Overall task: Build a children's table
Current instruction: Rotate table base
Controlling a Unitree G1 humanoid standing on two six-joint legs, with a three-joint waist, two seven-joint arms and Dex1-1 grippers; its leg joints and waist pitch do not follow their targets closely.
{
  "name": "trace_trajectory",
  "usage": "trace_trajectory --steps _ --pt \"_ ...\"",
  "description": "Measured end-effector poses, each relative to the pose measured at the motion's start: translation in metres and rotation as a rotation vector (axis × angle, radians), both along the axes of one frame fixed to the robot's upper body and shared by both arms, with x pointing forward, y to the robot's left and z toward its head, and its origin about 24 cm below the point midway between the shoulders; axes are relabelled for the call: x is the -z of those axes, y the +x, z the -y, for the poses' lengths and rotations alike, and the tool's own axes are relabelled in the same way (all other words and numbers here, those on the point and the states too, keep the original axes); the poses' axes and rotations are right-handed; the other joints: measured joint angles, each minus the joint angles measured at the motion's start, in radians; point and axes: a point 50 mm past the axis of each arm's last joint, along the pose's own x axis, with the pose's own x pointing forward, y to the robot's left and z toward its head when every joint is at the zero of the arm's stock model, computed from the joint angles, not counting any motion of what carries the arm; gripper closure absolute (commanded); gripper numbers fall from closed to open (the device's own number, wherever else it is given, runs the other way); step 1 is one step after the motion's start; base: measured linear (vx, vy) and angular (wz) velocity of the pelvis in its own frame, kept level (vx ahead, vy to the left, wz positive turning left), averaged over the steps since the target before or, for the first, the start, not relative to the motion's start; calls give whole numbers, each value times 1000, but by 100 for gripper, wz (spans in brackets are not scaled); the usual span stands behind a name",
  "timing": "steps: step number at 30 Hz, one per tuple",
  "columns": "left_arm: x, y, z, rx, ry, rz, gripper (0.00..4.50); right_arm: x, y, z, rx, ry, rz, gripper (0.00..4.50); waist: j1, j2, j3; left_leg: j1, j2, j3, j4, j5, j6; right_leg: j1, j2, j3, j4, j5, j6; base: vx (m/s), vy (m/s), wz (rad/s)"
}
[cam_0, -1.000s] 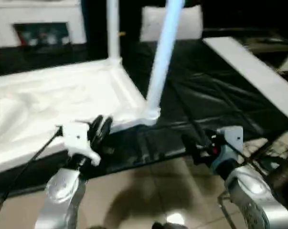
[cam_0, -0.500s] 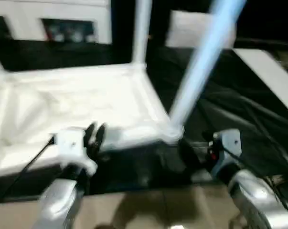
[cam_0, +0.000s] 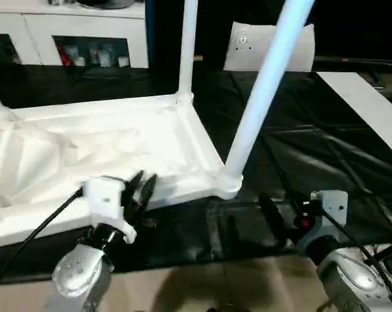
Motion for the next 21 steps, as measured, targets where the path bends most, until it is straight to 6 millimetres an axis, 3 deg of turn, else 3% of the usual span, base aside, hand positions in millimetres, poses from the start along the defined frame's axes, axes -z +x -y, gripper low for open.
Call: trace_trajectory --steps 4,11,14,18,21 --pt "1 25 17 204 77 -42 320 -11 8 0 -144 -76 74 0 -2 7 5 -5 3 8 0 12 6 -4 -4 0 0 -1 2 -81 4 5" --pt "4 62 15 315 219 -135 320 -18 12 0 -277 -102 92 0 -11 16 5 -16 4 13 0 31 8 -9 -6 0 0 20 -4 -14 0 0" --pt "5 69 15 358 243 -196 320 -18 11 0 -336 -108 68 0 -8 19 5 -19 5 17 -3 34 14 -13 -8 0 0 24 -7 0 0 0" --pt "3 77 12 450 241 -287 320 -16 4 0 -449 -92 5 0 1 22 2 -33 8 18 -3 35 15 -26 -8 -4 1 23 -8 13 -2 1" --pt "-2 82 14 536 238 -314 320 -15 1 1 -494 -90 -7 0 3 22 2 -34 10 20 -3 35 16 -26 -10 -10 0 23 -9 0 0 0"
